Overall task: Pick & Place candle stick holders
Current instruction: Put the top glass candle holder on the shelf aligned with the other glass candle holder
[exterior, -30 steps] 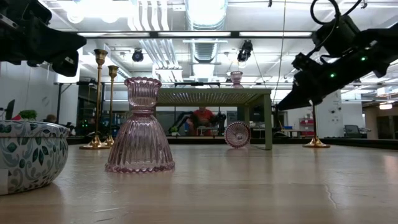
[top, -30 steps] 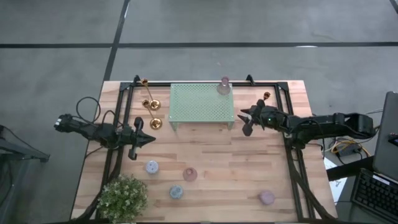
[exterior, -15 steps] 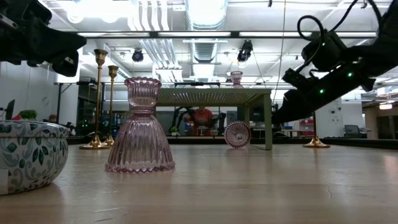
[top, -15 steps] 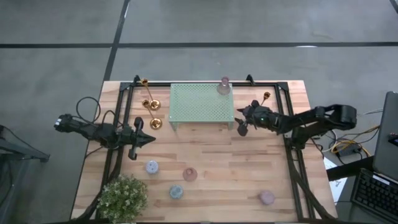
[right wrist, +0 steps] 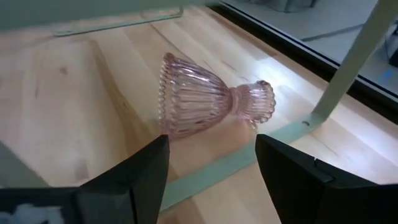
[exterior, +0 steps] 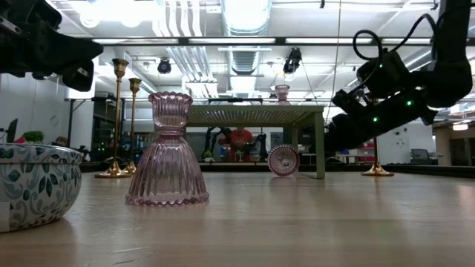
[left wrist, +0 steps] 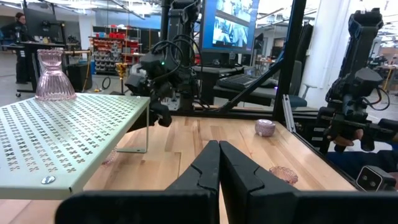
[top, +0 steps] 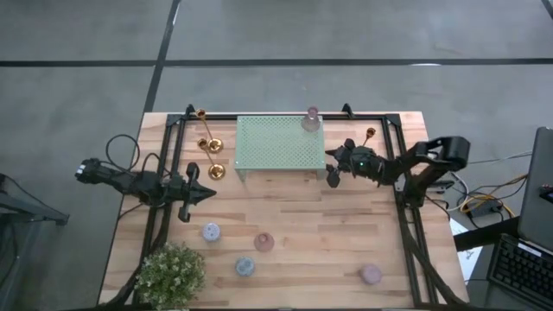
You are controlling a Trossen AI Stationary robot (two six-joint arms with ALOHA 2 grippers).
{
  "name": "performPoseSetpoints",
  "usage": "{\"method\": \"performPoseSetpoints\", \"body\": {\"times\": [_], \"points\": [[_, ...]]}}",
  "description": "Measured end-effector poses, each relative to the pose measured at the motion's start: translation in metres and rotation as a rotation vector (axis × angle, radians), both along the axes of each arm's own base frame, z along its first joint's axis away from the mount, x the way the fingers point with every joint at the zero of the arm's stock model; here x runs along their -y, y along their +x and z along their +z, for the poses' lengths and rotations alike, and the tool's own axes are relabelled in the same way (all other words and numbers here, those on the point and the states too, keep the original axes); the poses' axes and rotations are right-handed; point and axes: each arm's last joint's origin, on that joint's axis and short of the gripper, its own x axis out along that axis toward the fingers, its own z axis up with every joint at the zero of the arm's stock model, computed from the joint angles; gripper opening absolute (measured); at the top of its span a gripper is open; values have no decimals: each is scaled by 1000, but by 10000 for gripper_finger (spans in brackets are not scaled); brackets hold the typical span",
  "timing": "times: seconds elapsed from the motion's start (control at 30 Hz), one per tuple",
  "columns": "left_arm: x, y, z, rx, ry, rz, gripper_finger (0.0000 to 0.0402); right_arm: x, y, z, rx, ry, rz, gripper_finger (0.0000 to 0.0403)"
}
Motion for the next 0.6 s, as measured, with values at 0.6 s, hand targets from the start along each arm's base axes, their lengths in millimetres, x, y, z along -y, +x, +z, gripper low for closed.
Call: {"method": "performPoseSetpoints", "body": {"times": [0.6], "points": [[0, 0, 0, 0, 0, 0, 7, 4, 10, -22, 70, -4, 20, 224]]}}
